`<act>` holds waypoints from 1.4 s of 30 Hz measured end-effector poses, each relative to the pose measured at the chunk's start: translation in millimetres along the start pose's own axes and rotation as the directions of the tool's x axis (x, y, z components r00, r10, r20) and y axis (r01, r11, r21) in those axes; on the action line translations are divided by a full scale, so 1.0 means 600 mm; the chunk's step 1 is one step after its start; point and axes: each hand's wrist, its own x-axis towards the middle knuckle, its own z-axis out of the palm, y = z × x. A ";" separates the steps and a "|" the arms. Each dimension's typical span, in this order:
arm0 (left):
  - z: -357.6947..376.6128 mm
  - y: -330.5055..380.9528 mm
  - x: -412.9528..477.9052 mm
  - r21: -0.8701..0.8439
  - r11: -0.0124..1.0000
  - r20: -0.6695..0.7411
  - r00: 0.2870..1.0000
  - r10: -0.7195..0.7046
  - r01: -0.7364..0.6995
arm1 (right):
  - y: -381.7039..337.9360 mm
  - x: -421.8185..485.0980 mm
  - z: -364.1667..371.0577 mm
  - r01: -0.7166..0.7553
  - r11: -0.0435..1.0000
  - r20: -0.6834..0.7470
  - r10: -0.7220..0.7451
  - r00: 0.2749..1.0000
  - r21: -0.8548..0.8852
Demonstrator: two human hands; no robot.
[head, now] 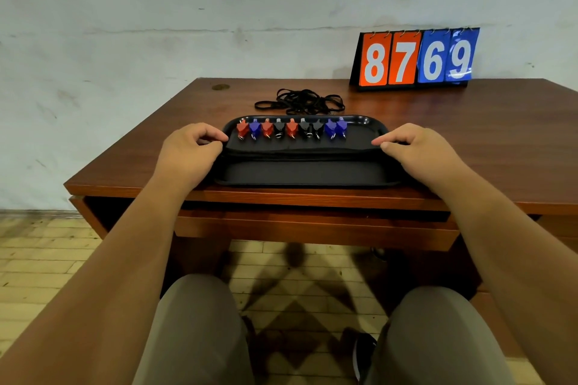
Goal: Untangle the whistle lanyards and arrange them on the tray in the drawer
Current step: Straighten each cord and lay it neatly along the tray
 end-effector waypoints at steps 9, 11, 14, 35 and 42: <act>0.000 0.004 -0.002 0.036 0.999 0.001 1.000 0.014 -0.014 | -0.002 0.004 0.001 -0.027 0.999 0.035 0.029 0.999 -0.048; -0.001 0.006 -0.004 0.024 1.000 -0.002 1.000 0.009 -0.009 | -0.004 0.001 0.001 -0.031 0.999 0.027 0.032 0.999 -0.031; -0.005 0.008 -0.008 -0.013 1.000 0.005 1.000 0.009 -0.009 | -0.008 -0.004 -0.001 -0.044 0.997 -0.028 0.045 0.999 0.062; -0.008 0.023 -0.012 0.134 0.991 0.118 0.993 -0.016 0.000 | -0.013 -0.001 0.000 -0.181 0.970 -0.060 0.193 0.979 0.162; -0.008 0.018 0.001 0.067 0.997 0.155 0.986 -0.057 0.047 | -0.016 0.006 -0.001 -0.200 0.965 -0.050 0.212 0.976 0.171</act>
